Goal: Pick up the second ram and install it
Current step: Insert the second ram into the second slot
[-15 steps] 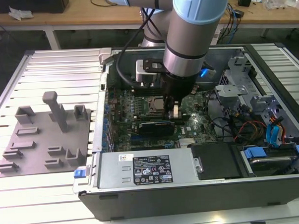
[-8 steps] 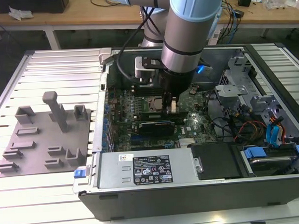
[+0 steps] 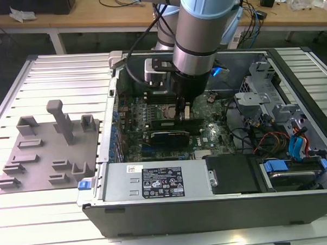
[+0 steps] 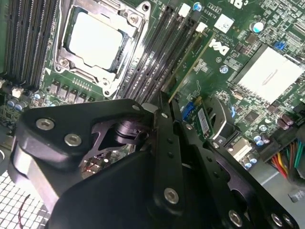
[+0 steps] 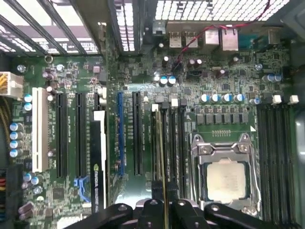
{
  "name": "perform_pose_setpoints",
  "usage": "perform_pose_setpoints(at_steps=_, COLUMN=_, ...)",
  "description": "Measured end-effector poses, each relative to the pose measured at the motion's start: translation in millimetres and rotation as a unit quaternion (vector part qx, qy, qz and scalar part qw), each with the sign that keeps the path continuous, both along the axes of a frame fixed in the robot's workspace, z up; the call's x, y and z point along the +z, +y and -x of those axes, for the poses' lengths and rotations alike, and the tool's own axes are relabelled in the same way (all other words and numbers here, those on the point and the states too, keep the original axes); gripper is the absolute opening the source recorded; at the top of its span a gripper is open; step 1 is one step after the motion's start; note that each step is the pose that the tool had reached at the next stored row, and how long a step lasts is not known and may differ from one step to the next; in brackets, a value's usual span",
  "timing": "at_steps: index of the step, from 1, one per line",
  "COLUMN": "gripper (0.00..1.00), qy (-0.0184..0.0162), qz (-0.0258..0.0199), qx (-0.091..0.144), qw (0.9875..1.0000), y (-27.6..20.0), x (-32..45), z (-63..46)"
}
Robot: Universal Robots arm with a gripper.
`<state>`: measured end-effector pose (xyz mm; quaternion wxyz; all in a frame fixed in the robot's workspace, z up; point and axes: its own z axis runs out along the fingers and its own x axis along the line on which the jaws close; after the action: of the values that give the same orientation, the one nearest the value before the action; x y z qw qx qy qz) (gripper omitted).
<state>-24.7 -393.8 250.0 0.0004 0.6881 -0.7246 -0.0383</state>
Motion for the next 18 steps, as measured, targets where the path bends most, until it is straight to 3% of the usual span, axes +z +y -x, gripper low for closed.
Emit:
perform_pose_setpoints(at_steps=5, gripper=0.11, qy=-0.0004, qz=-0.0006, qx=-0.021, qw=0.9998, y=0.7, x=-5.0, z=1.6)
perform_pose_setpoints(at_steps=9, gripper=0.11, qy=-0.0005, qz=-0.0007, qx=-0.024, qw=0.9997, y=9.4, x=-5.7, z=2.7)
perform_pose_setpoints(at_steps=14, gripper=0.11, qy=-0.0004, qz=-0.0024, qx=-0.025, qw=0.9997, y=18.7, x=-12.8, z=3.3)
perform_pose_setpoints(at_steps=18, gripper=0.11, qy=-0.0004, qz=-0.0025, qx=-0.025, qw=0.9997, y=19.5, x=-16.4, z=3.6)
